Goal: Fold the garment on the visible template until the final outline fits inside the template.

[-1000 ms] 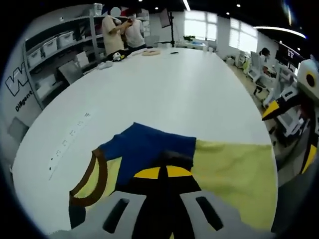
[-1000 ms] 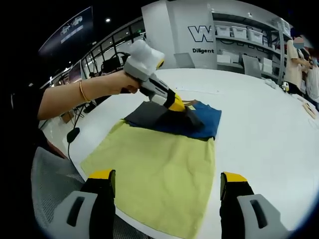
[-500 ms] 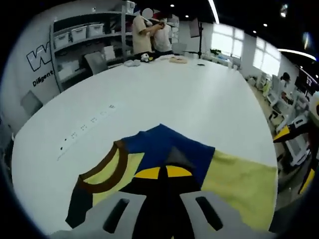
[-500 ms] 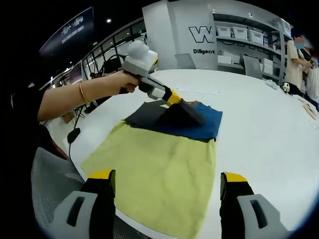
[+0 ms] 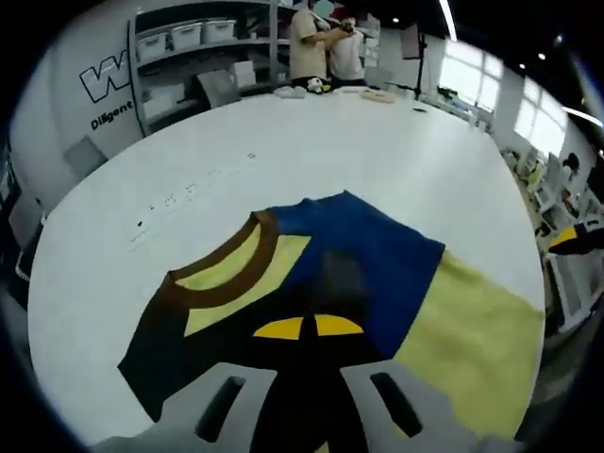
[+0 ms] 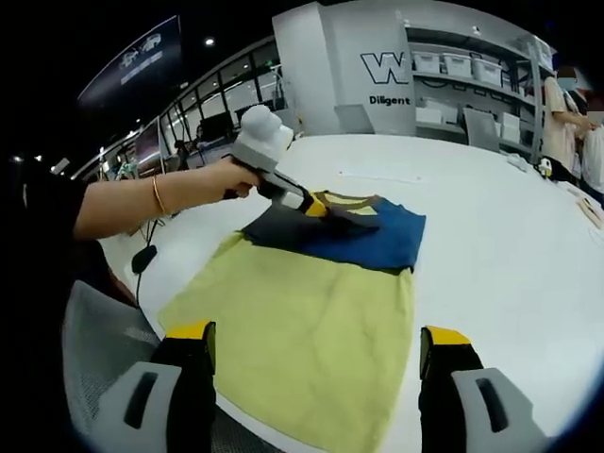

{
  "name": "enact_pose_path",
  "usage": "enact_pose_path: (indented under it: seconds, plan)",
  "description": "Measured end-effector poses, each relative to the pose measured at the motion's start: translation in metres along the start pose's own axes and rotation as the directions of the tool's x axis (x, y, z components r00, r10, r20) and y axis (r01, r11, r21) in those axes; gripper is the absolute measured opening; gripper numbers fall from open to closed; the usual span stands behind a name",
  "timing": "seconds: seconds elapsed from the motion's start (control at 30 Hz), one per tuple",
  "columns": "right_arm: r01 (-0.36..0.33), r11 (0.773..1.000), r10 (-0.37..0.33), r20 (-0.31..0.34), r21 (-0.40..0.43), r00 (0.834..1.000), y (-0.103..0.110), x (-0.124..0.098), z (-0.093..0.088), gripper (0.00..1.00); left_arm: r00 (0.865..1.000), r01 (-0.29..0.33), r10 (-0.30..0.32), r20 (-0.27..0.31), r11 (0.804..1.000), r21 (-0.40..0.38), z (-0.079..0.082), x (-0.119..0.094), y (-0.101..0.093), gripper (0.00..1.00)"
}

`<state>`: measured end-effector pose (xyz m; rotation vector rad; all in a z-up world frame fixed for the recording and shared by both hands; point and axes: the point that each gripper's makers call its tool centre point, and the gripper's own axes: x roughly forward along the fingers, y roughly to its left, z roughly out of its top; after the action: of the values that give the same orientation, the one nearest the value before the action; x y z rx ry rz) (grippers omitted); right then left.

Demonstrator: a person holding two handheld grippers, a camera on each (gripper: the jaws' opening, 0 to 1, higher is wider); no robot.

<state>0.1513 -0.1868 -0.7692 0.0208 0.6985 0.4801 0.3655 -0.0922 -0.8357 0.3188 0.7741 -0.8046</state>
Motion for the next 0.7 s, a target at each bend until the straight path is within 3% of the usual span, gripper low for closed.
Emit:
enact_pose_path:
  seconds: [0.33, 0.7]
  plan:
    - [-0.034, 0.999, 0.034, -0.001, -0.031, 0.999, 0.009, -0.002, -0.001, 0.97, 0.999, -0.009, 0.008, -0.037, 1.0, -0.029, -0.018, 0.004, 0.002, 0.02]
    - [-0.035, 0.999, 0.034, -0.018, -0.042, 0.999, 0.014, -0.001, -0.004, 0.97, 1.0, -0.017, 0.015, -0.018, 0.997, -0.073, -0.026, 0.004, 0.002, 0.02]
